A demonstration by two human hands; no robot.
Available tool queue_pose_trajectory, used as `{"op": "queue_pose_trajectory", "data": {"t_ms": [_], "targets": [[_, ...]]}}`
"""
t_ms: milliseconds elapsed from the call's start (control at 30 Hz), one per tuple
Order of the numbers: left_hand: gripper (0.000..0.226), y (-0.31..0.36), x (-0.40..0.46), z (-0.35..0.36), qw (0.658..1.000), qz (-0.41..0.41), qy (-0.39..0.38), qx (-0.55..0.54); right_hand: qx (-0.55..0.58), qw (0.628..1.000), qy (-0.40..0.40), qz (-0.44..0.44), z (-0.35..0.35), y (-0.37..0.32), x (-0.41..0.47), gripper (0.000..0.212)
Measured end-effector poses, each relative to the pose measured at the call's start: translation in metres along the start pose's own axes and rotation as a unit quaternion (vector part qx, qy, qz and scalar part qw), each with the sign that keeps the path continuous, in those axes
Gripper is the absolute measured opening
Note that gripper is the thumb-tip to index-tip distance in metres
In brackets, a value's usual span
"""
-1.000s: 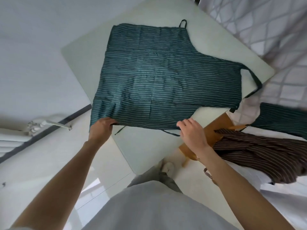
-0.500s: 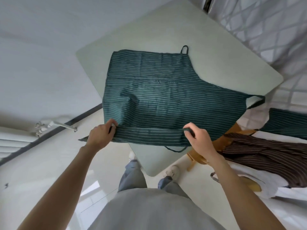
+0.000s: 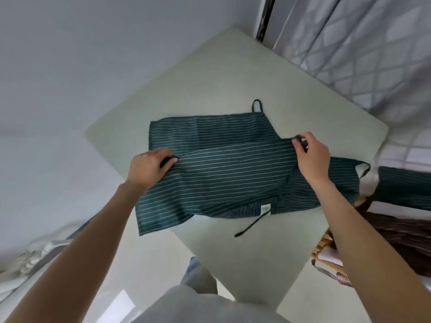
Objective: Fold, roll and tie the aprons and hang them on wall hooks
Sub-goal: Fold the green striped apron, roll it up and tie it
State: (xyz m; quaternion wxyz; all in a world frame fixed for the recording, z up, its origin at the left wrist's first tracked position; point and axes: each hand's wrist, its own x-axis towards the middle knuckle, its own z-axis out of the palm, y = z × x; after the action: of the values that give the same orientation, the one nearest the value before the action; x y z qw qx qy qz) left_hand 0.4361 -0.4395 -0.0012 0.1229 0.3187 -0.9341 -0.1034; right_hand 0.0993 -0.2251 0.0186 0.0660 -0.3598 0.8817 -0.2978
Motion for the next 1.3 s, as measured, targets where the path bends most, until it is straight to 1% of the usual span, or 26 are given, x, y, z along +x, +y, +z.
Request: {"op": "queue_pose_trajectory", "data": {"t_ms": [67, 100, 267, 367, 433, 500, 567, 667, 733, 833, 900, 1000, 1100, 1167, 1233, 1300], "targets": [[0.017, -0.016, 0.032, 0.005, 1.0, 0.007, 0.003, 0.002, -0.011, 1.0, 0.005, 0.015, 0.012, -0.01, 0.029, 0.024], [0.016, -0.022, 0.046, 0.009, 1.0, 0.006, -0.001, 0.0, -0.012, 1.0, 0.006, 0.024, 0.018, -0.013, 0.044, 0.024], [0.019, -0.054, 0.099, 0.036, 0.998, -0.033, -0.047, -0.008, -0.007, 0.998, -0.01, 0.065, 0.062, -0.019, 0.1, 0.025], [0.023, -0.072, 0.121, 0.055, 0.997, -0.057, -0.057, -0.001, -0.003, 0.995, -0.033, 0.092, 0.093, -0.013, 0.121, 0.026], [0.026, -0.081, 0.133, 0.067, 0.994, -0.071, -0.081, 0.005, -0.004, 0.993, -0.059, 0.098, 0.111, -0.007, 0.131, 0.027], [0.028, -0.088, 0.142, 0.079, 0.99, -0.088, -0.112, 0.008, -0.023, 0.991, -0.083, 0.098, 0.125, -0.002, 0.143, 0.027], [0.029, -0.094, 0.145, 0.087, 0.986, -0.103, -0.132, 0.014, -0.069, 0.988, -0.102, 0.097, 0.134, 0.001, 0.155, 0.028], [0.028, -0.101, 0.152, 0.095, 0.988, -0.109, -0.111, 0.028, -0.155, 0.979, -0.098, 0.085, 0.144, 0.004, 0.174, 0.029], [0.027, -0.102, 0.159, 0.1, 0.988, -0.116, -0.095, 0.035, -0.189, 0.974, -0.094, 0.08, 0.152, 0.006, 0.185, 0.028], [0.022, -0.101, 0.166, 0.107, 0.986, -0.138, -0.091, 0.027, -0.216, 0.966, -0.099, 0.101, 0.165, 0.008, 0.19, 0.027], [0.021, -0.1, 0.168, 0.111, 0.985, -0.144, -0.089, 0.021, -0.206, 0.967, -0.089, 0.119, 0.17, 0.006, 0.188, 0.026], [0.023, -0.096, 0.165, 0.116, 0.99, -0.123, -0.064, 0.036, -0.138, 0.983, -0.067, 0.106, 0.167, 0.007, 0.179, 0.028], [0.023, -0.082, 0.163, 0.114, 0.996, -0.083, -0.031, 0.023, -0.069, 0.997, -0.026, 0.027, 0.153, 0.008, 0.156, 0.034], [0.025, -0.065, 0.159, 0.113, 0.999, -0.043, -0.02, -0.002, -0.028, 0.999, -0.004, -0.029, 0.14, 0.005, 0.129, 0.03], [0.028, -0.038, 0.151, 0.115, 0.999, -0.008, -0.039, -0.035, -0.029, 0.998, -0.008, -0.054, 0.129, 0.008, 0.093, 0.025], [0.035, -0.001, 0.141, 0.12, 0.994, 0.028, -0.088, -0.063, -0.087, 0.995, -0.012, -0.049, 0.122, 0.021, 0.052, 0.023]]}}
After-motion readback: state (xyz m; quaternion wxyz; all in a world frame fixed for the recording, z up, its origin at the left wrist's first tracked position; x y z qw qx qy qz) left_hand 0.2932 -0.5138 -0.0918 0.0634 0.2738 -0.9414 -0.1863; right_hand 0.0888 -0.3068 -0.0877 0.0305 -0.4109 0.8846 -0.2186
